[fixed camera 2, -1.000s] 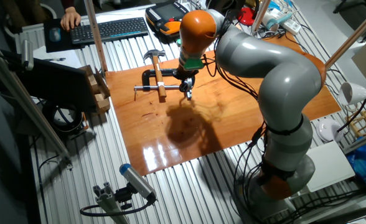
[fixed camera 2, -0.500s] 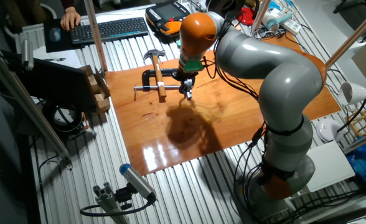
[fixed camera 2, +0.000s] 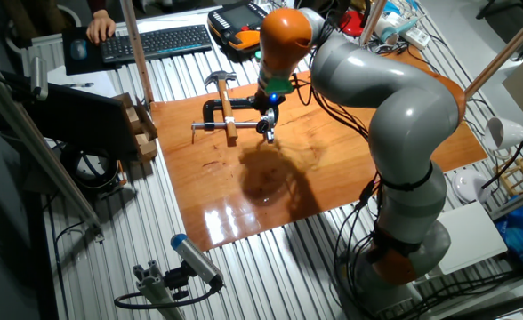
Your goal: Pull up the lever
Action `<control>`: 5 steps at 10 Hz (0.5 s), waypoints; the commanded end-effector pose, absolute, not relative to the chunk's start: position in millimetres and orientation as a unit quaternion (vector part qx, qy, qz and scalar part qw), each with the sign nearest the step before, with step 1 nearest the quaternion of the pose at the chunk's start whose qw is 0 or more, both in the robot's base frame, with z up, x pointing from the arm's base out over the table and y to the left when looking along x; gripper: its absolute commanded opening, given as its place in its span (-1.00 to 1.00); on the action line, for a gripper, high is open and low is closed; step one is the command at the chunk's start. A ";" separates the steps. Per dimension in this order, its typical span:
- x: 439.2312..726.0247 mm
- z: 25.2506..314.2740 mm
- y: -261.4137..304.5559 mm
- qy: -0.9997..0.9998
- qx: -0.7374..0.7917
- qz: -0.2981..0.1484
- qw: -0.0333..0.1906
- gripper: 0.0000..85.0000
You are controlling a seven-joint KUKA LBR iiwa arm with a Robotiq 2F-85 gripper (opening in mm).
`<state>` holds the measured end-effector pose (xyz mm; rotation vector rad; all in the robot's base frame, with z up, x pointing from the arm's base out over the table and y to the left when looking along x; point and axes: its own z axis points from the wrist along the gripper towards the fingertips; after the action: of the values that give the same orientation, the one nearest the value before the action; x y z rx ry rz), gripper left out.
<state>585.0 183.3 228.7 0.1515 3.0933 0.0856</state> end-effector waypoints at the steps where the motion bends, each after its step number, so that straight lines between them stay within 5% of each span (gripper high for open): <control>1: 587.6 232.1 178.9 0.998 0.044 0.030 0.020 -1.00; 5: 592.4 244.8 170.5 0.999 0.034 0.031 0.021 -1.00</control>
<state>592.6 170.1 246.1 0.1058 3.0973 0.0974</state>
